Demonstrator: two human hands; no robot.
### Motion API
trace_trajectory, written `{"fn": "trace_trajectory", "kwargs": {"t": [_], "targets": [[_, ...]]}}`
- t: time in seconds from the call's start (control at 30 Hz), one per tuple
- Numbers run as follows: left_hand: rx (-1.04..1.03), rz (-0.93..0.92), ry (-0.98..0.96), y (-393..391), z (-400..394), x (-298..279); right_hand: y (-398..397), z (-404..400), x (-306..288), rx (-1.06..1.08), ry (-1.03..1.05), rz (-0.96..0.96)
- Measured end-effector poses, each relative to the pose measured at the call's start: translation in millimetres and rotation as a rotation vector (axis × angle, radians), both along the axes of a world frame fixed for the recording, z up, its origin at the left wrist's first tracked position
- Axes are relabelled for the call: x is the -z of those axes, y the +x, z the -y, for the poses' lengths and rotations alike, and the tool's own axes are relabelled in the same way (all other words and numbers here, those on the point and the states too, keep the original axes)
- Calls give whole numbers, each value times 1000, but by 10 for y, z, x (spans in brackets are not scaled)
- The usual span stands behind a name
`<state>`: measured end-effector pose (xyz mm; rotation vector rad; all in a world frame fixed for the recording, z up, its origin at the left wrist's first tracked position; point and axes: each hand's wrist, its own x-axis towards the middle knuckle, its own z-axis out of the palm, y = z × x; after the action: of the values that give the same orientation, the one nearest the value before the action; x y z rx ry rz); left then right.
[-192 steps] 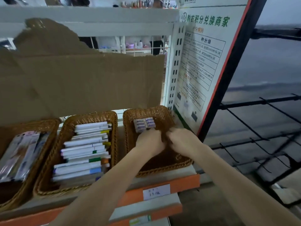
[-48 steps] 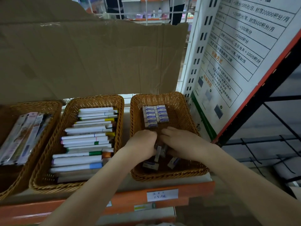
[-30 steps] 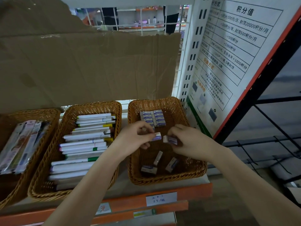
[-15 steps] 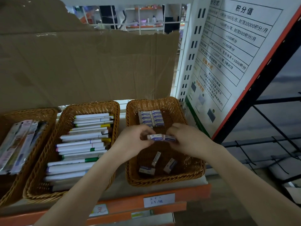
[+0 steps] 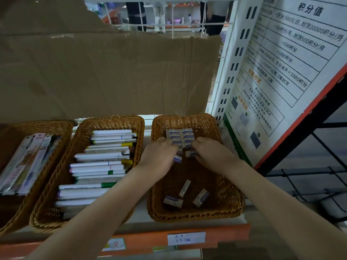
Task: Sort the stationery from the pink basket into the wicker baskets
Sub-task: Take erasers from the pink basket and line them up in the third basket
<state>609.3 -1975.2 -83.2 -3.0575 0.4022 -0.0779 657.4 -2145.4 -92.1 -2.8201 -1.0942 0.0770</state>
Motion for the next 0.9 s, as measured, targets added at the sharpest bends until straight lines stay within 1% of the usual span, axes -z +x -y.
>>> {"fn": "trace_trajectory", "kwargs": {"t": [0.1,0.2,0.57,0.77,0.9], "targets": [[-24,-5,-20,28,18,1,23,-13,-14,-14,-11,-2],[-21,11,14,42,44,20,46,-30,-29,-31,-39,13],[-57,34,22,65,58,39,122,-95,-11,-35,-53,3],[-41,26,87,50,93,45,105,-105,-11,-25,-36,16],[-7,-13,13,14,36,-17,61,-65,-65,-38,-27,22]]}}
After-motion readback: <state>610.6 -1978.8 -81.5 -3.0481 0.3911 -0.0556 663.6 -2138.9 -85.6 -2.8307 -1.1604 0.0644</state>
